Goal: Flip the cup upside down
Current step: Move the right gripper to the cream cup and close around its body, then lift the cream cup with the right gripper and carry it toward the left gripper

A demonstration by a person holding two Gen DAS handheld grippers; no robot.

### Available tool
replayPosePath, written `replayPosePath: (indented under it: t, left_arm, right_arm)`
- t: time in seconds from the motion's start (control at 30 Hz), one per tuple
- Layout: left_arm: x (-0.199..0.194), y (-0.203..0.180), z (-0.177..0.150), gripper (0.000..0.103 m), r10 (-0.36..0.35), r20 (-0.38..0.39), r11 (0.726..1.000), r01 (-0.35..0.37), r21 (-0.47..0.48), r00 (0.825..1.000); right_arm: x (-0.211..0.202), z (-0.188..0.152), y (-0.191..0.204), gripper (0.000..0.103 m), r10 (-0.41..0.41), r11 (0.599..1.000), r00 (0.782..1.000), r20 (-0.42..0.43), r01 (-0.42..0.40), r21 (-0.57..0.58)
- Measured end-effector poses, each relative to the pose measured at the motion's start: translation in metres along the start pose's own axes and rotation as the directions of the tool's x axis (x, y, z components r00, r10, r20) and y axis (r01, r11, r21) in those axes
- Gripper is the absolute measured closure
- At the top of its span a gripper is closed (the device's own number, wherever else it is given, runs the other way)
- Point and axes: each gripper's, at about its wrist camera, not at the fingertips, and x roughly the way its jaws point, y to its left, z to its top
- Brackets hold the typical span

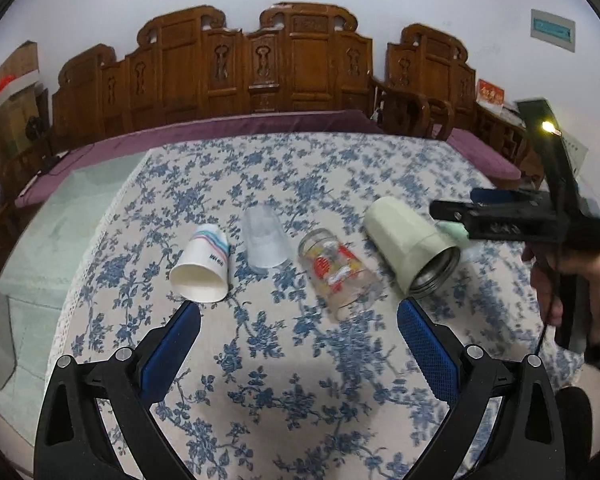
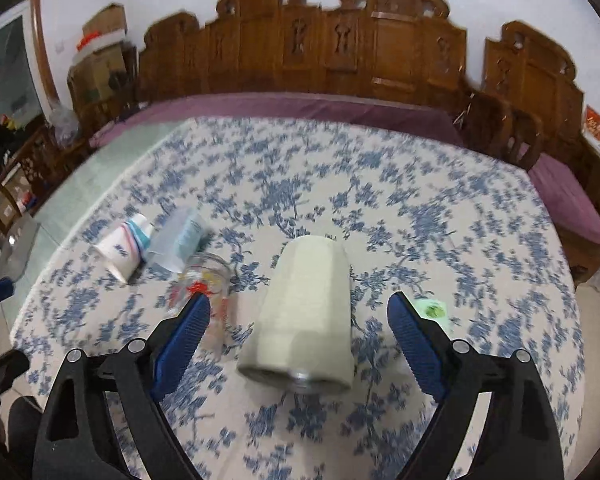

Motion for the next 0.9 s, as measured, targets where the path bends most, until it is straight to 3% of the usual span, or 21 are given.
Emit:
replayPosePath:
  t: [0.1,0.27,0.33,0.53,0.6,0.73,0.9]
  left_arm:
    - [0.012,0.005,-0.003,0.008,-0.001,-0.023,1.0,0.001,0.0,1.0]
    - [0.025,0.008,-0.015,0.008,-0.013,-0.059,1.0,0.013,-0.005,0.998]
    - [0.027,0.008,-0.019,0.008,-0.018,-0.068,1.0,0.018,-0.003,0.998]
    - [0.026,0.009,-0.029,0.008,-0.036,-0.082,0.999,0.035,-0.022,0.996]
    - [0.026,0.009,-0.031,0.008,-0.04,-0.085,0.999,0.038,-0.025,0.996]
    - [0.027,0.011,-0.035,0.008,-0.039,-0.096,0.999,0.037,-0.025,0.995]
    - [0.019,0.013,-0.038,0.008,-0.037,-0.095,0.999,0.034,-0.035,0.995]
  right_arm:
    - [0.031,0.009,-0.001,0.011,0.026,1.0,0.997,-0.075,-0.026,0.004]
    - [0.077,0.02,0.0,0.011,-0.006,1.0,0.98,-0.199,0.004,-0.008]
    - [0.094,0.022,-0.002,0.012,0.003,1.0,0.963,-0.269,-0.005,-0.006]
    - [0.119,0.024,-0.011,0.013,0.002,1.0,0.93,-0.369,0.006,0.02]
    - [0.127,0.023,-0.012,0.017,0.027,0.999,0.909,-0.417,-0.017,0.029]
    - [0.13,0.022,-0.012,0.023,0.017,1.0,0.894,-0.448,-0.005,0.03]
    - [0.122,0.016,-0.017,0.025,0.038,0.998,0.896,-0.442,-0.012,0.063]
